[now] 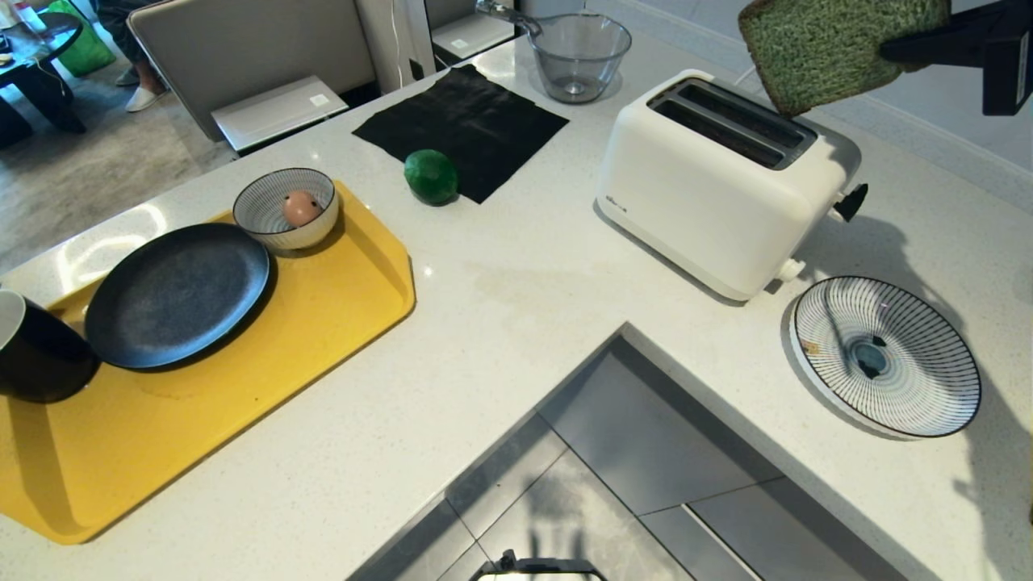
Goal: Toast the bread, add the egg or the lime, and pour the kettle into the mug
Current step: Put the bread slices in the toaster
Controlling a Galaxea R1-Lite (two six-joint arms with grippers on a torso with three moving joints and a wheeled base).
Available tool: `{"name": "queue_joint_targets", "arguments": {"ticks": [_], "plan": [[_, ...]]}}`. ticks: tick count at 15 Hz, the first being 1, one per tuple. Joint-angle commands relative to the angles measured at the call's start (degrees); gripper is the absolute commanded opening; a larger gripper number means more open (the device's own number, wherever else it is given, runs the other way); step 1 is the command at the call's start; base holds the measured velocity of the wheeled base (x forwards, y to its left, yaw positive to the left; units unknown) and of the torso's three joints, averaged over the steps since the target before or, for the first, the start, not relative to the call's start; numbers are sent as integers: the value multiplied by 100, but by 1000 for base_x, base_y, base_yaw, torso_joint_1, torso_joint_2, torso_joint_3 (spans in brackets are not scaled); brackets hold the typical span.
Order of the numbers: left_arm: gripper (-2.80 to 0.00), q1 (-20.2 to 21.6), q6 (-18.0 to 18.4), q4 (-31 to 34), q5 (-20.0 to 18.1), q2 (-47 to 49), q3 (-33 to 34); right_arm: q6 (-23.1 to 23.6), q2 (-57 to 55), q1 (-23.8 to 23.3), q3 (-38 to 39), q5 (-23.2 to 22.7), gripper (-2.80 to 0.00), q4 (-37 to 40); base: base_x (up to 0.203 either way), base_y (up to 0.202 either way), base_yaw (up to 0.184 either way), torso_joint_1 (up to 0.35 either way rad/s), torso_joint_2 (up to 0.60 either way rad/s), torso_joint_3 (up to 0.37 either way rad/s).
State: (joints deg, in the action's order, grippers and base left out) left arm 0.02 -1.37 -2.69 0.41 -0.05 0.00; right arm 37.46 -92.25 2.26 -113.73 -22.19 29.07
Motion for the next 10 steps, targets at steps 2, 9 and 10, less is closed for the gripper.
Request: {"name": "queue_joint_targets", "arguments": {"ticks": [2, 9, 10], "plan": [[-280, -1, -4, -3, 3, -4, 97, 24, -2, 3, 108, -14, -280, 135, 0, 0, 0, 0, 0, 0], [-280, -1, -4, -3, 3, -4, 97, 24, -83, 3, 61, -14, -280, 222, 0, 0, 0, 0, 0, 0], [-280, -2, -4, -3, 3, -4, 97, 24, -74, 3, 61, -20, -280, 222, 0, 0, 0, 0, 0, 0]]}}
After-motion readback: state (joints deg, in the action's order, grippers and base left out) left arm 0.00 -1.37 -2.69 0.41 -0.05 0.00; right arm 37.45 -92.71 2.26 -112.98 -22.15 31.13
